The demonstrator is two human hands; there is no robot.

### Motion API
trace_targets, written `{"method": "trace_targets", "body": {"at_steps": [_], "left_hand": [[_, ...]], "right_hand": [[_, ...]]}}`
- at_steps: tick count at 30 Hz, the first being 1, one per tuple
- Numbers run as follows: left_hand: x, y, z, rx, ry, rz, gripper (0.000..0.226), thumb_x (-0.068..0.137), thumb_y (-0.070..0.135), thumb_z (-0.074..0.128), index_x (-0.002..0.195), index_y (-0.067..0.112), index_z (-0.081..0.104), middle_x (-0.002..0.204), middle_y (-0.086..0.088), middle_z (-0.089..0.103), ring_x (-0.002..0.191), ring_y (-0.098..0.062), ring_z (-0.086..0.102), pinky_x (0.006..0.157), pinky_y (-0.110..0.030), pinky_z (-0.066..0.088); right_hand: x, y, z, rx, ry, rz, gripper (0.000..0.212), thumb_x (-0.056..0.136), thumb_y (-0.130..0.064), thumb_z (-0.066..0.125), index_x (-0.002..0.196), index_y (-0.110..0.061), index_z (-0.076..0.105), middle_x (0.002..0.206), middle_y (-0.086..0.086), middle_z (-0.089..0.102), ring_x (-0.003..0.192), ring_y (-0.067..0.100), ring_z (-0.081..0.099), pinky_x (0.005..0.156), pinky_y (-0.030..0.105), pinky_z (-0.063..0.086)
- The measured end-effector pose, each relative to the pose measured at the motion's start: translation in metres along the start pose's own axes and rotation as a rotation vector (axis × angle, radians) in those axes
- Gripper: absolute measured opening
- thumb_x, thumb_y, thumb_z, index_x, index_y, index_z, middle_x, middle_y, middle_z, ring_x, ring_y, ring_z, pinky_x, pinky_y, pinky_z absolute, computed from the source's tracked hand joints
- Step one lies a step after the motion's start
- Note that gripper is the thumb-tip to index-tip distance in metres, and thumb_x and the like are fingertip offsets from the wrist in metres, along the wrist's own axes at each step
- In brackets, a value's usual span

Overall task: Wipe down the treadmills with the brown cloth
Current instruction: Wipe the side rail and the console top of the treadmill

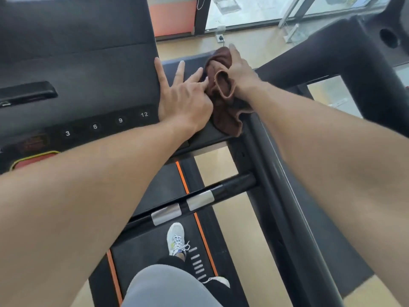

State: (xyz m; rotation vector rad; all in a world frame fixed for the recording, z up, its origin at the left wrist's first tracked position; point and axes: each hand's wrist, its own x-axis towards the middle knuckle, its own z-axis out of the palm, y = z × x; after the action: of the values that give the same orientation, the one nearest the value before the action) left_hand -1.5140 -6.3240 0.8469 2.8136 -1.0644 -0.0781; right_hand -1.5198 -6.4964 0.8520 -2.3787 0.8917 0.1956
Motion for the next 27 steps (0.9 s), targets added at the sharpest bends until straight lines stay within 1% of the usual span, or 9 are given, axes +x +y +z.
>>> {"method": "trace_targets", "body": {"at_steps": [3,7,11,13,15,17,20,23,27], "left_hand": [[-0.003,0.000,-0.006,-0.174,-0.004,0.073,0.054,0.096,0.029,0.026,0.131,0.045,0.064,0.156,0.018,0.043,0.157,-0.019,0.012,0.117,-0.063,-0.021],[-0.009,-0.001,-0.009,-0.389,0.025,0.106,0.044,0.097,0.028,0.036,0.121,0.037,0.071,0.151,0.016,0.050,0.153,-0.014,0.020,0.127,-0.045,-0.006],[-0.026,0.000,-0.009,-0.516,0.029,0.054,0.037,0.104,0.039,0.041,0.134,0.032,0.062,0.154,0.011,0.048,0.153,-0.014,0.019,0.127,-0.037,0.000],[-0.049,0.019,-0.002,-0.534,0.011,0.116,0.046,0.105,0.044,0.034,0.143,0.028,0.055,0.159,0.006,0.042,0.155,-0.015,0.013,0.127,-0.038,-0.004],[-0.090,0.052,0.008,-0.665,0.041,0.176,0.049,0.105,0.040,0.032,0.146,0.021,0.053,0.159,0.000,0.042,0.155,-0.016,0.017,0.128,-0.038,-0.001],[-0.141,0.086,0.018,-0.861,0.126,0.175,0.043,0.107,0.030,0.037,0.141,0.015,0.058,0.153,-0.003,0.050,0.150,-0.017,0.031,0.128,-0.036,0.012],[-0.212,0.127,0.036,-1.067,0.244,-0.040,0.037,0.105,0.020,0.043,0.137,0.014,0.060,0.149,-0.001,0.053,0.143,-0.013,0.041,0.122,-0.031,0.026],[-0.263,0.166,0.057,-1.179,0.032,-0.285,0.048,0.109,0.033,0.038,0.156,0.022,0.038,0.163,0.007,0.034,0.150,-0.006,0.026,0.125,-0.030,0.017],[-0.314,0.222,0.081,-1.384,-0.196,-0.412,0.070,0.096,0.068,0.024,0.160,0.042,0.018,0.165,0.017,0.027,0.151,-0.005,0.024,0.127,-0.040,0.016]], "right_hand": [[-0.030,0.029,-0.003,0.087,-0.043,0.035,0.087,0.097,-0.064,0.052,0.165,-0.030,0.009,0.158,0.009,0.044,0.140,0.030,0.046,0.112,0.031,0.035],[-0.083,0.065,0.000,0.294,-0.105,0.068,0.093,0.072,-0.077,0.074,0.148,-0.034,0.043,0.128,-0.006,0.068,0.115,0.013,0.066,0.104,0.034,0.052],[-0.129,0.100,-0.003,0.362,-0.171,0.044,0.063,0.087,-0.039,0.082,0.137,-0.026,0.047,0.116,-0.010,0.067,0.099,0.001,0.067,0.077,0.007,0.049],[-0.151,0.115,0.001,0.317,-0.167,0.023,0.087,0.080,-0.038,0.087,0.150,-0.028,0.037,0.124,-0.013,0.059,0.109,0.003,0.060,0.092,0.011,0.043],[-0.171,0.123,0.008,0.271,-0.134,0.021,0.115,0.066,-0.058,0.092,0.157,-0.026,0.028,0.134,-0.014,0.055,0.121,0.005,0.054,0.108,0.022,0.038],[-0.176,0.146,0.015,0.300,-0.142,0.016,0.131,0.049,-0.077,0.089,0.156,-0.030,0.029,0.139,-0.010,0.060,0.127,0.009,0.057,0.112,0.035,0.044],[-0.216,0.160,0.009,0.302,-0.186,0.021,0.118,0.058,-0.059,0.090,0.155,-0.027,0.031,0.132,-0.008,0.062,0.119,0.009,0.062,0.101,0.028,0.050],[-0.269,0.175,0.003,0.291,-0.210,-0.007,0.111,0.075,-0.031,0.090,0.160,-0.031,0.018,0.127,-0.008,0.057,0.107,0.006,0.059,0.077,0.012,0.045],[-0.335,0.206,0.001,0.294,-0.248,-0.033,0.111,0.082,-0.026,0.085,0.163,-0.027,0.008,0.129,-0.005,0.050,0.114,0.011,0.051,0.087,0.018,0.040]]}}
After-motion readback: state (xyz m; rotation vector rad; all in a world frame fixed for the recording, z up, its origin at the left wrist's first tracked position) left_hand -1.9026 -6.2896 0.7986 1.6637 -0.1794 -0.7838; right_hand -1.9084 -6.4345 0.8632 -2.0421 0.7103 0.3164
